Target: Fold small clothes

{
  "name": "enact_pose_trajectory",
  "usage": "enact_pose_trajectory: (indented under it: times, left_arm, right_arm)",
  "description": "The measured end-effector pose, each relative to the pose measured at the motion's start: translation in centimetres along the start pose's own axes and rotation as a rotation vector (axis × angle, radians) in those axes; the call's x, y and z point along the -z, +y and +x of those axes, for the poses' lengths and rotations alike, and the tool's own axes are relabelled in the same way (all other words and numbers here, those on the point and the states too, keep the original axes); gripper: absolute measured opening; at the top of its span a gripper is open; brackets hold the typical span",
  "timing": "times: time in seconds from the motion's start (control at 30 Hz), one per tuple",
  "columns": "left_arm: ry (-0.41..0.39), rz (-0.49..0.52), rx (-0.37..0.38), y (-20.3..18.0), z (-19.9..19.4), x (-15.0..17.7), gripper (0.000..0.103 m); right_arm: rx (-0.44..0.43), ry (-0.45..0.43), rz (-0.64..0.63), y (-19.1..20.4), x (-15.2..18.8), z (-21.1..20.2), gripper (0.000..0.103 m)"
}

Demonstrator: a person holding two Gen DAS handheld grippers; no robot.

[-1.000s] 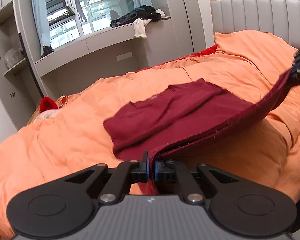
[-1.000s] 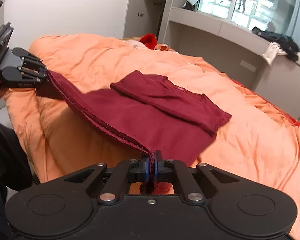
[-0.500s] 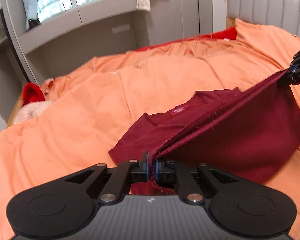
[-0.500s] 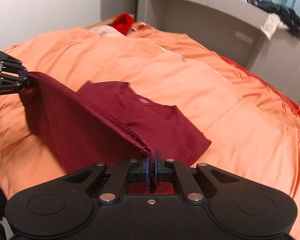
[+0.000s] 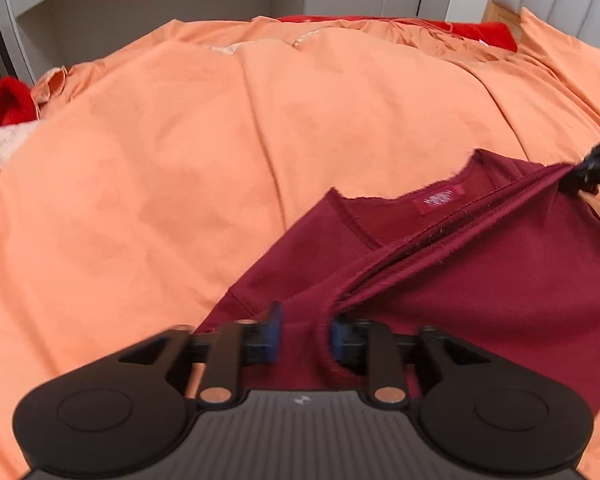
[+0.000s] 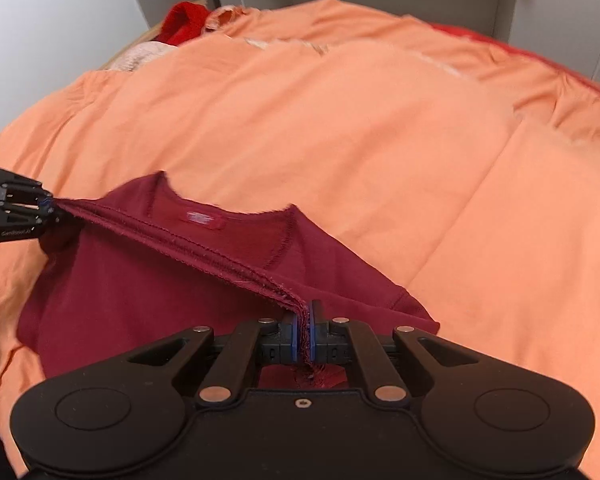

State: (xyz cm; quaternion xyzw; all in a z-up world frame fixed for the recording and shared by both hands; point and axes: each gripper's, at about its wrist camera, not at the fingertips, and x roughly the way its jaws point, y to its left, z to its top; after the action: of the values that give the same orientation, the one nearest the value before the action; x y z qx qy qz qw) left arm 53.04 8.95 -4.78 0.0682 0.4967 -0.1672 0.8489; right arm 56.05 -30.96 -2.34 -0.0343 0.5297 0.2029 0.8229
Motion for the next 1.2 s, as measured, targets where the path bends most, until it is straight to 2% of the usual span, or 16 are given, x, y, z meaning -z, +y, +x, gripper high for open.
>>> enact_pose_trajectory:
  times: [0.03, 0.07, 0.1, 0.17, 0.23, 0.33, 0.53, 0.63, 0.73, 0.8, 0.9, 0.93, 0.97, 1.0, 1.07, 1.2]
  left_arm:
    - [-0.012, -0.019, -0.002, 0.6, 0.3, 0.1, 0.075]
    - [-0.044, -0.047, 0.000, 1.3, 0.2, 0.1, 0.089]
    - [-0.093, -0.088, 0.016, 2.3, -0.2, 0.2, 0.090]
    - [-0.160, -0.188, 0.090, 4.5, -1.4, 0.4, 0.096]
    - [-0.215, -0.253, 0.113, 5.9, -2.9, 0.9, 0.098]
    - [-0.266, -0.236, 0.073, 6.8, -4.9, 1.5, 0.103]
    - [-0.125, -0.291, 0.051, 6.2, -1.7, 1.8, 0.103]
    - [-0.120, -0.439, 0.149, 7.3, 0.1, 2.2, 0.102]
    - [-0.213, -0.560, 0.257, 8.5, -0.3, 3.0, 0.102]
    - [-0.280, -0.582, 0.273, 8.9, -1.4, 3.2, 0.102]
    - [-0.323, -0.561, 0.235, 9.4, -2.7, 3.9, 0.102]
    - [-0.335, -0.547, 0.225, 9.6, -3.1, 4.4, 0.102]
    - [-0.350, -0.531, 0.226, 9.7, -3.5, 5.1, 0.102]
    - [-0.365, -0.510, 0.235, 9.7, -3.9, 5.7, 0.102]
    - [-0.374, -0.442, 0.239, 9.1, -4.8, 6.6, 0.102]
    - [-0.388, -0.264, 0.150, 6.4, -5.3, 7.8, 0.102]
  right_arm:
    - [-0.006, 0.008, 0.012, -0.5, 0.0, 0.9, 0.005]
    - [-0.009, 0.010, 0.028, -1.0, 0.1, 1.6, 0.007]
    - [-0.010, 0.003, 0.044, -1.4, 0.2, 2.1, 0.009]
    - [0.000, -0.035, 0.087, -2.3, 0.4, 2.4, 0.046]
    - [0.011, -0.129, 0.128, -3.3, 0.7, 1.6, 0.064]
    - [-0.020, -0.235, 0.196, -5.2, 1.5, -0.6, 0.059]
    - [-0.135, -0.280, 0.219, -6.0, 3.6, -2.1, 0.054]
    - [-0.126, -0.258, 0.225, -5.3, 3.7, -1.1, 0.052]
    - [-0.127, -0.236, 0.254, -5.3, 3.2, 0.3, 0.048]
    - [-0.115, -0.241, 0.250, -5.4, 2.9, 1.5, 0.044]
    - [-0.142, -0.264, 0.235, -4.9, 2.3, 3.3, 0.038]
    - [-0.144, -0.265, 0.233, -4.8, 2.1, 3.8, 0.032]
    - [-0.152, -0.263, 0.241, -4.8, 1.9, 4.3, 0.016]
    - [-0.178, -0.260, 0.261, -4.9, 1.9, 4.6, 0.009]
    - [-0.255, -0.291, 0.302, -5.3, 2.2, 4.3, 0.006]
    - [-0.358, -0.389, 0.357, -7.2, 3.3, 1.3, 0.005]
